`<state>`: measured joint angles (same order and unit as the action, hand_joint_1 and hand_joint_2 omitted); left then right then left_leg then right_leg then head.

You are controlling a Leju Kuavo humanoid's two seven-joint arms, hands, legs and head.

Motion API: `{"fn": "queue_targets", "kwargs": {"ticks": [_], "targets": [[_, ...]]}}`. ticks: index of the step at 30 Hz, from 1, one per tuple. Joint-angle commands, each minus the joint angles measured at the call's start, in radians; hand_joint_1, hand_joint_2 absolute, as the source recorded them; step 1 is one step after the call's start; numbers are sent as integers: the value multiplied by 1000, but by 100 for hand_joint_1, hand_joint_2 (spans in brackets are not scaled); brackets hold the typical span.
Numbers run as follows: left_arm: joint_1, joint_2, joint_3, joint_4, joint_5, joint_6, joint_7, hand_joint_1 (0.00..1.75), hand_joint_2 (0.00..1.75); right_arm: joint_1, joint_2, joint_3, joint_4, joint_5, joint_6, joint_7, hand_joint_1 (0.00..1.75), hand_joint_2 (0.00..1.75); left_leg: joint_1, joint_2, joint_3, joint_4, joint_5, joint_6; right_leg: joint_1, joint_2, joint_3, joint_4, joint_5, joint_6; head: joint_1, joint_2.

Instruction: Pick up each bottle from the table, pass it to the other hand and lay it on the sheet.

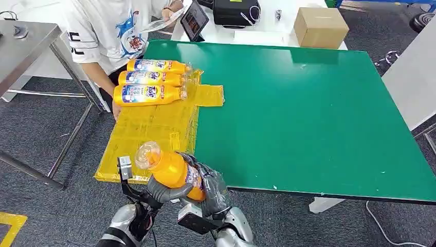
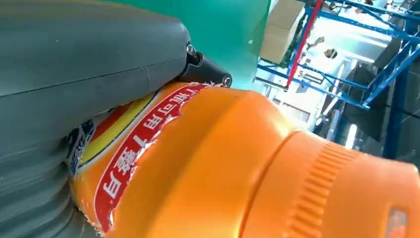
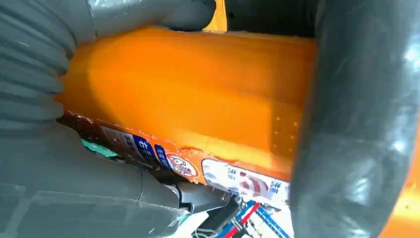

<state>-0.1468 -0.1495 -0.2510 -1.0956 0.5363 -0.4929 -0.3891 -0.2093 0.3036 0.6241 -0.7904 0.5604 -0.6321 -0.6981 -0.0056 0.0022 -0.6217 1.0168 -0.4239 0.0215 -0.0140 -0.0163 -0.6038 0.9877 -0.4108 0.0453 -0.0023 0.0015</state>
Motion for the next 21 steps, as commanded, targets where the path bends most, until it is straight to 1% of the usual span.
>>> {"fn": "queue_targets", "kwargs": {"ticks": [1,2,4,6,7,8,12,14,15,17,21], "targets": [[1,-2,-47,-46,5,21,11,175,175,-10,45,-45,72,-75,107,14,0,0,1,-1,4,0,-2,-2,1,0,5,0,-2,-2,0,0],[2,-3,-41,-47,5,27,11,175,175,-9,44,-53,60,-80,108,11,0,0,2,-1,5,0,-3,-2,1,1,5,0,-3,-2,0,0],[0,-6,-29,-51,3,38,11,175,175,-3,40,-64,28,-91,124,14,0,0,1,0,2,0,-1,-1,0,1,2,0,-1,-1,0,0],[-2,-11,-12,-55,-7,59,6,175,175,1,33,-66,3,-85,130,27,0,0,2,0,5,0,-3,-2,2,1,5,0,-2,-2,0,0],[-3,-14,-5,-57,-13,68,4,175,175,4,31,-67,-7,-82,129,27,0,0,1,-1,1,0,-1,-1,1,0,2,0,-1,-1,0,0],[-5,-16,4,-59,-13,75,3,175,175,9,29,-68,-21,-79,123,25,0,0,1,-1,3,1,-2,-2,1,0,3,0,-2,-2,0,0],[-28,-36,63,-85,-102,212,-50,175,175,31,19,-62,-102,-73,99,23,0,0,2,-1,4,1,-2,-2,2,1,4,0,-2,-2,0,0],[-44,-45,92,-94,-137,267,-66,175,175,38,13,-52,-141,-68,88,27,0,0,1,-2,0,1,-1,-1,1,-1,1,1,-1,-1,0,0],[-54,-50,109,-98,-166,306,-83,175,175,43,9,-46,-167,-67,80,27,0,0,2,-2,2,2,-2,-2,2,-1,3,1,-2,-2,0,0],[-58,-51,115,-100,-169,309,-80,175,175,45,7,-42,-178,-67,81,35,0,0,1,-1,0,1,-1,-1,1,0,0,1,-1,-1,0,0],[-54,-54,114,-99,-169,310,-80,175,175,45,5,-41,-176,-67,81,36,0,0,2,-1,4,0,-1,-2,1,0,4,0,-2,-2,0,0]]}}
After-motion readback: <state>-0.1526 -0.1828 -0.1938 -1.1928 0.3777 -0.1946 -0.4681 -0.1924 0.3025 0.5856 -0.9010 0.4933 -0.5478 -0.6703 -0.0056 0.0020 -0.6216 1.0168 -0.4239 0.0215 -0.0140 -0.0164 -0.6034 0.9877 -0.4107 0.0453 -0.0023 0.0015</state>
